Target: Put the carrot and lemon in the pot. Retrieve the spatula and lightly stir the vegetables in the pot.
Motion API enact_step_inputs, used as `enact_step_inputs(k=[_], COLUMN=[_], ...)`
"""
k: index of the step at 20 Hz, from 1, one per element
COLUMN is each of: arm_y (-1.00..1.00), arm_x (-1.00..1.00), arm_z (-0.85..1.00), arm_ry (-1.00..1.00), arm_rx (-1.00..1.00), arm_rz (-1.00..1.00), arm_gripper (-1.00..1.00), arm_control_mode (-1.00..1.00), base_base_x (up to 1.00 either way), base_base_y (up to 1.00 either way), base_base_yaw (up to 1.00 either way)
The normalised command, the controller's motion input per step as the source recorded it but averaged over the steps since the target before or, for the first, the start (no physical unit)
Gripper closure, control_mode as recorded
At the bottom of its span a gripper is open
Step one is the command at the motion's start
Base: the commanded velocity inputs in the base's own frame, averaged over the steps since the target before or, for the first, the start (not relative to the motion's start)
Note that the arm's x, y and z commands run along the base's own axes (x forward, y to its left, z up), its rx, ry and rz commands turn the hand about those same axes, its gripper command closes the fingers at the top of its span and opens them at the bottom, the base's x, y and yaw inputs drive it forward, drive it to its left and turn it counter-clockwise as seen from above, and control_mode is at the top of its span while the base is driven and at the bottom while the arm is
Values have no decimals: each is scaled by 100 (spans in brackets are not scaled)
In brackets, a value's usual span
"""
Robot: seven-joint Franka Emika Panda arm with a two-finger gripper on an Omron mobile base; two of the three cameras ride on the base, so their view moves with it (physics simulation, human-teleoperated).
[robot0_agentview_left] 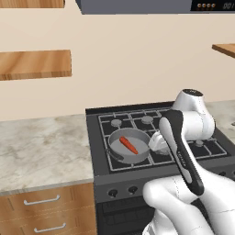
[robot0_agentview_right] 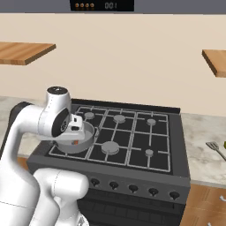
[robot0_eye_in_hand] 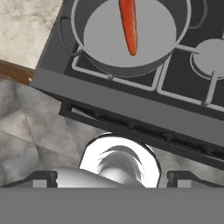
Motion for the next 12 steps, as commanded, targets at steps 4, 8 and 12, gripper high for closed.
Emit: enact_step_inputs(k=[4,8,12], arm_y=[0,0,0], arm_x=[0,0,0], arm_z=[0,0,0], arm_ry=[0,0,0], arm_rx=[0,0,0], arm_rz=[0,0,0], arm_gripper=[-100,-100,-100], arm_control_mode=[-100,-100,100], base_base_x=[0,0,-44], base_base_y=[0,0,-38], base_base_yaw=[0,0,-7])
